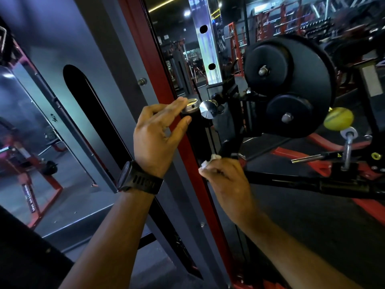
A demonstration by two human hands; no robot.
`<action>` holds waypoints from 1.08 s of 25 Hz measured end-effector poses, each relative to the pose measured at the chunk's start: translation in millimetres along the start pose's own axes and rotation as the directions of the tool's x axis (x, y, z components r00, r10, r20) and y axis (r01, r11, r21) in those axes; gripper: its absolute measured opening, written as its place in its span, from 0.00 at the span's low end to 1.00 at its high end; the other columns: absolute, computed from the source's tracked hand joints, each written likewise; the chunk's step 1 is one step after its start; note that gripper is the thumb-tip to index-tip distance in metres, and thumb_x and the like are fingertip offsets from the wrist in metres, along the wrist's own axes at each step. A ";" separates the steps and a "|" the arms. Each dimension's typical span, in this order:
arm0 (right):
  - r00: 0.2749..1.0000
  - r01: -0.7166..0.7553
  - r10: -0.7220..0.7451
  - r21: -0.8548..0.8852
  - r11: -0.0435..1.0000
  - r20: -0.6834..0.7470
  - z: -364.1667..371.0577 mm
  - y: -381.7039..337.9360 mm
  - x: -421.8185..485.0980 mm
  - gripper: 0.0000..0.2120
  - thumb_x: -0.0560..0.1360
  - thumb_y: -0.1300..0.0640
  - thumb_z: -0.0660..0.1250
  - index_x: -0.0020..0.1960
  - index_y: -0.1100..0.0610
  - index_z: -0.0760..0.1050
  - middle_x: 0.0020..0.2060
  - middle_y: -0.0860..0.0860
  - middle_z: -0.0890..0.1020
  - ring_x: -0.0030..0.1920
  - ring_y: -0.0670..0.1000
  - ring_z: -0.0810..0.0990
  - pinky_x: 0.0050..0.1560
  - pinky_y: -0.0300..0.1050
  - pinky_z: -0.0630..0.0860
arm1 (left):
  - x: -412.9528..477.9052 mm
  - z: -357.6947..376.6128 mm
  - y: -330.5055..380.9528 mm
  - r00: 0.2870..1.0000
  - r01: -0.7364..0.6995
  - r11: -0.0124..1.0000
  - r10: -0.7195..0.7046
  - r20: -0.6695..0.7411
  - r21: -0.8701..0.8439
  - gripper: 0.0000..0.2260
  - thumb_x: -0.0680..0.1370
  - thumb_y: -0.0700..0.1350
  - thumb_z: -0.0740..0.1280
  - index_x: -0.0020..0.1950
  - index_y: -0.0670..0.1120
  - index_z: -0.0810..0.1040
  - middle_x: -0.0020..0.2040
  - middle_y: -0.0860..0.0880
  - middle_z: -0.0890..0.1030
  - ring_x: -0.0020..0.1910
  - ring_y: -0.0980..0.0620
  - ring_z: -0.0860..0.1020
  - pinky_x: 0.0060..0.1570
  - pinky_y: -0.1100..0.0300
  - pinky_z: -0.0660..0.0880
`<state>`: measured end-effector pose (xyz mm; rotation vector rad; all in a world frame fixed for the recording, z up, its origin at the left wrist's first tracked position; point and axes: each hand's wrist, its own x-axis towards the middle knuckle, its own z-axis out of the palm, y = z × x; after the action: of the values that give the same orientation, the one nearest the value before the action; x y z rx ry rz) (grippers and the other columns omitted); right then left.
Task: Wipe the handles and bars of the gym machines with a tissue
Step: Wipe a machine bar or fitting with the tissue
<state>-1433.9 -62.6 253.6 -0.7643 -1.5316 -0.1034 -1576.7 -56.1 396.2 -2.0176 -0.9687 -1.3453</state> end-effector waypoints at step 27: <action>0.954 -0.155 0.172 -0.085 0.984 0.247 -24.0 66.9 21.6 0.10 0.75 0.70 0.68 0.52 0.59 0.81 0.51 0.50 0.83 0.54 0.51 0.80 0.56 0.35 0.74 | -8.1 5.0 1.3 0.999 0.017 1.000 -0.017 0.027 -0.006 0.20 0.77 0.50 0.71 0.68 0.48 0.77 0.62 0.60 0.75 0.55 0.56 0.72 0.56 0.75 0.66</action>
<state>-1377.2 -14.7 251.3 -0.9829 -1.7050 0.0715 -1574.9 -55.4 386.8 -2.0413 -0.9970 -1.3341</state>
